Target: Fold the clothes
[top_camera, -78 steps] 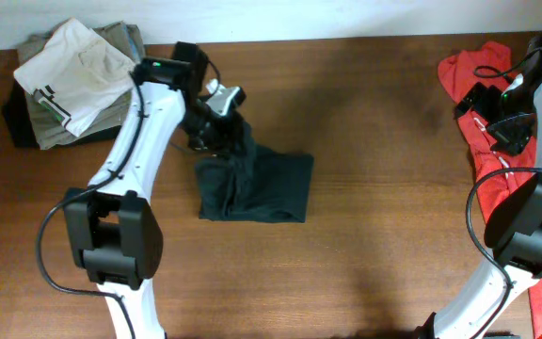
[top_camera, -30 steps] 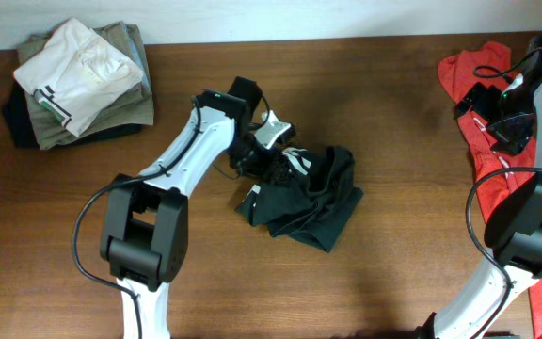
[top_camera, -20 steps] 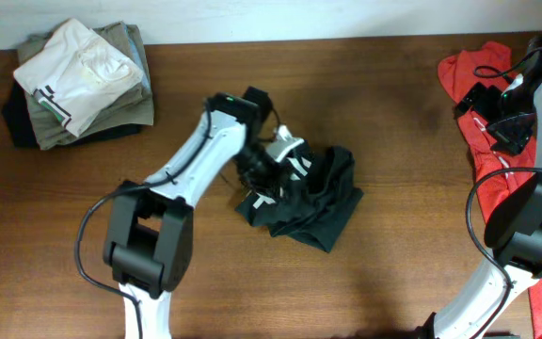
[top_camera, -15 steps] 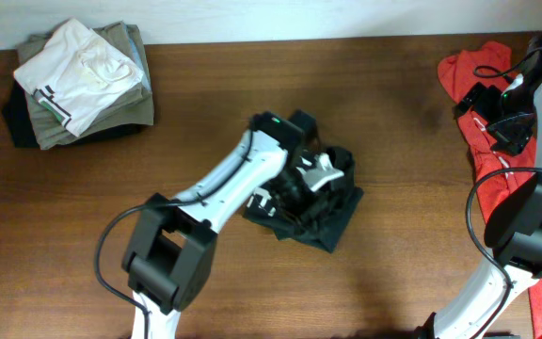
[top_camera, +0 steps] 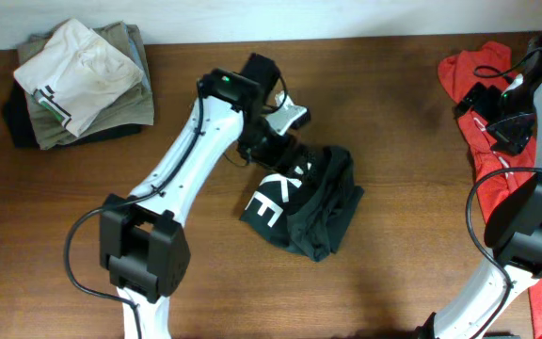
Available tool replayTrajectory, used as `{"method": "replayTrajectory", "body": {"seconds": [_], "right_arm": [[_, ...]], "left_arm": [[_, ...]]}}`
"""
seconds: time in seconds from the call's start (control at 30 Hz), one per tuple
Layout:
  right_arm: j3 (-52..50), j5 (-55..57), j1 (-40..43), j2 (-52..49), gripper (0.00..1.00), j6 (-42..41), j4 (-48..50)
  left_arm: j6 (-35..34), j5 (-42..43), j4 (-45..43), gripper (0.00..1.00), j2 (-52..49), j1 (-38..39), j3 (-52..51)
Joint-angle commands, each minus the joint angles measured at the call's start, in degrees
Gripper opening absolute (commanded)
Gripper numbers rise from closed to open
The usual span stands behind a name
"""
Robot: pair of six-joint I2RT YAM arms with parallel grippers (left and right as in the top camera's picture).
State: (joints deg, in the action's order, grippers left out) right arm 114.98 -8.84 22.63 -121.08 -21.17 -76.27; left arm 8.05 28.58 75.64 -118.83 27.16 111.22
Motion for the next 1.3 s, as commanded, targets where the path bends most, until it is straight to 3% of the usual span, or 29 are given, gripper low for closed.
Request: {"method": "replayTrajectory", "body": {"seconds": [0.0, 0.13, 0.43, 0.5, 0.53, 0.6, 0.63, 0.87, 1.07, 1.13, 1.27], "right_arm": [[1.0, 0.7, 0.3, 1.0, 0.99, -0.1, 0.0], [1.0, 0.7, 0.3, 1.0, 0.99, -0.1, 0.0], [1.0, 0.7, 0.3, 1.0, 0.99, -0.1, 0.0], [1.0, 0.7, 0.3, 1.0, 0.99, -0.1, 0.0], [1.0, 0.7, 0.3, 1.0, 0.99, -0.1, 0.0], [1.0, 0.7, 0.3, 1.0, 0.99, -0.1, 0.0], [1.0, 0.7, 0.3, 1.0, 0.99, -0.1, 0.0], [1.0, 0.7, 0.3, 1.0, 0.99, -0.1, 0.0], [1.0, 0.7, 0.3, 1.0, 0.99, -0.1, 0.0], [1.0, 0.7, 0.3, 1.0, 0.99, -0.1, 0.0], [1.0, 0.7, 0.3, 1.0, 0.98, -0.1, 0.0]], "left_arm": [[-1.4, -1.0, -0.7, 0.86, 1.4, 1.6, -4.4], [-4.5, -0.8, -8.5, 0.86, 1.4, 5.9, -11.2], [-7.6, -1.7, -17.3, 0.83, -4.7, 9.2, -12.0], [-7.6, -0.8, -19.1, 0.72, -5.3, 9.9, -12.0], [-7.7, 0.2, -20.2, 0.56, -5.4, 10.3, -12.0], [-7.6, 4.1, -21.7, 0.09, -5.4, 10.9, -12.0], [-7.6, 5.8, -21.9, 0.00, -5.3, 10.9, -11.6], [-7.6, 8.5, -14.7, 0.00, -2.4, 12.7, -5.4], [-10.5, 1.6, -21.9, 0.05, -3.1, 21.1, -11.5], [-10.4, 2.0, -24.7, 0.41, -3.2, 22.3, -14.9], [-10.4, 5.4, -25.3, 0.64, -3.2, 24.0, -16.4]]}}
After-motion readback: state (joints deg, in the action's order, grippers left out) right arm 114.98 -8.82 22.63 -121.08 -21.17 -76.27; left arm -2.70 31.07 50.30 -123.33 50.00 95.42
